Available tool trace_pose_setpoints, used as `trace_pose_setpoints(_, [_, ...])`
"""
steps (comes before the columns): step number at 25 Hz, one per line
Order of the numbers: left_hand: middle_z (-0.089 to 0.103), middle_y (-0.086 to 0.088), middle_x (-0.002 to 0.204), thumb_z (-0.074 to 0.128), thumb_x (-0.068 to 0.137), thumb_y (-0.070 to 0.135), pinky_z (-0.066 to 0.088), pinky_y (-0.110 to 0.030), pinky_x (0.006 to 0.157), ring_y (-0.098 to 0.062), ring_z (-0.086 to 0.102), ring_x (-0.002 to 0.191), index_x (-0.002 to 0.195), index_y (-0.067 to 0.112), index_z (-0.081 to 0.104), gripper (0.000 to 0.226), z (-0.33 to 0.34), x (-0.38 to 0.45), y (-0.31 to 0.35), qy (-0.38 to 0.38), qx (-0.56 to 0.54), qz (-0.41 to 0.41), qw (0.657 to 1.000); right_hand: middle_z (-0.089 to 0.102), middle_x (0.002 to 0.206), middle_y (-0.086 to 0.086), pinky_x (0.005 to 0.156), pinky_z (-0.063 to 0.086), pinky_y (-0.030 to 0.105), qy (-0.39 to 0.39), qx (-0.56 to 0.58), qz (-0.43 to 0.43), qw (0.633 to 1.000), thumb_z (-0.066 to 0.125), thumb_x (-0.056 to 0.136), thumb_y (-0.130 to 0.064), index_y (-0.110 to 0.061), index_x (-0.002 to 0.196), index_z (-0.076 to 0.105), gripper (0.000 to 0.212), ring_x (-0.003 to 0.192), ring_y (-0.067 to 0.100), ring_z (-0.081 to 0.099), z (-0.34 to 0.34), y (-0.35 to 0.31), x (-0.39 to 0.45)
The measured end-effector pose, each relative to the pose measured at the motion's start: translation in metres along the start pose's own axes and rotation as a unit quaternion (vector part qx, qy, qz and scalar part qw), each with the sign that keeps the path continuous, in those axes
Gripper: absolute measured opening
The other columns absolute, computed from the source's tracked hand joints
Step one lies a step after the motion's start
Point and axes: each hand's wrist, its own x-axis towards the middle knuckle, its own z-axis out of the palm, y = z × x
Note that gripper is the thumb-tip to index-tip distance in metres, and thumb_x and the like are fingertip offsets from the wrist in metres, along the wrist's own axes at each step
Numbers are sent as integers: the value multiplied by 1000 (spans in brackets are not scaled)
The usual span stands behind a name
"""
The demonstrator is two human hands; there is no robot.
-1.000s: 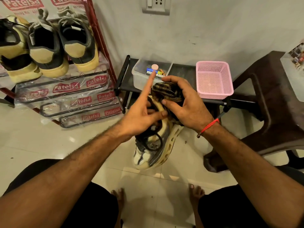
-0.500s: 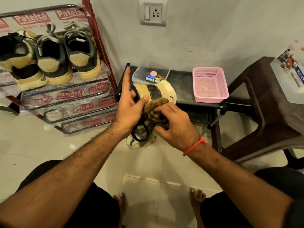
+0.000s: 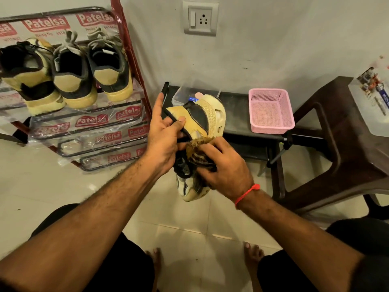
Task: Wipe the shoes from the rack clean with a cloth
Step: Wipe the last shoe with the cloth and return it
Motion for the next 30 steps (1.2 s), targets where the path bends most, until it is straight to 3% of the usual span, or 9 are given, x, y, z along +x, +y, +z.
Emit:
trace_pose_setpoints(5, [67, -7, 85, 54, 101, 0, 42, -29, 49, -18, 51, 63, 158, 45, 24, 78, 9, -10, -12, -78, 30, 16, 996, 56, 100, 12, 76, 51, 35, 141, 4, 56, 988, 60, 79, -26, -9, 109, 69, 35, 93, 28, 57, -23, 18, 55])
trace_pose_setpoints(7, [76, -10, 100, 53, 101, -3, 49, -39, 61, -30, 63, 79, 157, 45, 24, 80, 9, -8, -12, -65, 26, 25, 997, 56, 99, 10, 75, 53, 37, 118, -2, 49, 992, 61, 80, -28, -11, 108, 69, 34, 92, 27, 57, -12, 9, 37])
trace_pose_setpoints(11, [77, 1, 110, 49, 102, -4, 60, -43, 62, -17, 75, 90, 158, 40, 27, 75, 2, -6, 1, -27, 38, 29, 998, 59, 103, 6, 70, 58, 33, 11, -18, 19, 1000, 61, 84, -38, -14, 108, 68, 35, 95, 23, 60, 15, -5, -7])
trace_pose_setpoints(14, [75, 3, 113, 50, 103, -2, 62, -47, 68, -17, 74, 97, 157, 36, 32, 69, 5, -4, 9, -30, 49, 32, 998, 58, 102, 5, 69, 53, 28, 28, -40, 33, 998, 57, 83, -42, -16, 109, 67, 38, 95, 22, 58, 8, 1, 9])
trace_pose_setpoints(17, [73, -1, 105, 51, 102, -3, 55, -58, 79, -28, 67, 96, 155, 39, 34, 69, 3, -1, 10, -19, 33, 34, 999, 57, 104, 3, 78, 53, 28, 72, 68, 108, 989, 56, 83, -32, -15, 111, 64, 34, 96, 17, 57, -9, 4, 25])
trace_pose_setpoints(20, [75, -1, 98, 55, 100, -4, 56, -42, 62, -25, 68, 86, 156, 43, 28, 79, -1, -6, 9, -44, 65, 29, 996, 60, 103, 5, 82, 52, 25, 119, 192, 168, 960, 59, 82, -21, -14, 110, 61, 29, 93, 15, 59, -21, 12, 38])
trace_pose_setpoints(23, [77, -3, 107, 60, 95, -8, 59, -56, 80, -24, 73, 99, 158, 43, 20, 91, -2, -8, 2, -63, 100, 13, 993, 66, 104, 4, 88, 57, 39, 102, 291, 232, 923, 59, 88, -18, -17, 114, 61, 26, 99, 18, 65, -20, 18, 39])
trace_pose_setpoints(26, [74, -7, 118, 59, 91, -16, 53, -63, 92, -28, 71, 107, 160, 44, 16, 100, -3, -8, 1, -99, 98, 6, 990, 71, 104, -1, 88, 59, 35, 91, 421, 297, 852, 59, 96, -7, -15, 117, 63, 23, 100, 13, 68, -25, 18, 38])
trace_pose_setpoints(30, [72, 0, 120, 53, 94, -18, 61, -39, 83, -16, 72, 95, 160, 42, -4, 106, -5, -12, 4, -203, 168, 38, 964, 71, 111, 4, 85, 57, 31, 123, 478, 306, 814, 63, 94, -6, -11, 119, 64, 25, 106, 18, 68, -34, 24, 40])
